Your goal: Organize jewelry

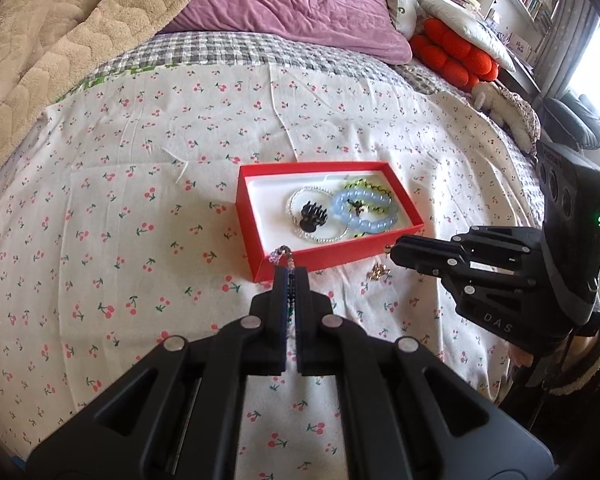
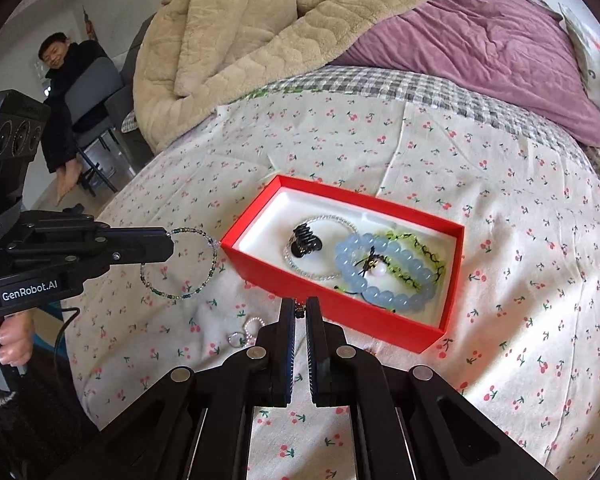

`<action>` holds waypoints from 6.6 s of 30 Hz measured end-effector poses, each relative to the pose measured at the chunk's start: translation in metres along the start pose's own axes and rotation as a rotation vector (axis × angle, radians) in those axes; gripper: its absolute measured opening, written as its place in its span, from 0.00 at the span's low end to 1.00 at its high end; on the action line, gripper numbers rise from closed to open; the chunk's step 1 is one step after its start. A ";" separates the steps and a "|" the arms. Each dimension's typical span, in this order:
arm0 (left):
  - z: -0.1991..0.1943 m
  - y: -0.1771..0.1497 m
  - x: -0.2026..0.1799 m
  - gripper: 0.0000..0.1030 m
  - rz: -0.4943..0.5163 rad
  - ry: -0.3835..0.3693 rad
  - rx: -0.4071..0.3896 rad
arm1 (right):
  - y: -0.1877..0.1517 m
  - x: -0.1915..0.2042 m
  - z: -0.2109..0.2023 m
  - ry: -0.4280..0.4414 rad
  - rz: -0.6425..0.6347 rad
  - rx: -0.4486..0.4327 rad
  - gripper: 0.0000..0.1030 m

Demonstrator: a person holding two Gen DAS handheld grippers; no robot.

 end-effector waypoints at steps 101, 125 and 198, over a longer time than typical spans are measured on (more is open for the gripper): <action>0.076 -0.066 -0.009 0.70 0.257 -0.019 0.095 | -0.053 -0.032 0.037 -0.181 -0.124 0.061 0.73; 0.099 -0.058 -0.026 0.21 0.293 -0.059 0.158 | -0.055 -0.035 0.048 -0.100 -0.122 0.084 0.29; 0.087 -0.078 -0.050 0.03 0.310 -0.075 0.161 | -0.053 -0.092 0.036 -0.166 0.074 0.150 0.13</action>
Point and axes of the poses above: each gripper's, at about its wrist camera, not at the fingertips, and z roughly the way its jaws point, x to its left, y to its top, the point moved 8 cm from there along z, roughly the way its jaws point, and after that the axes turned 3 degrees about x, right-handed, at the moved point
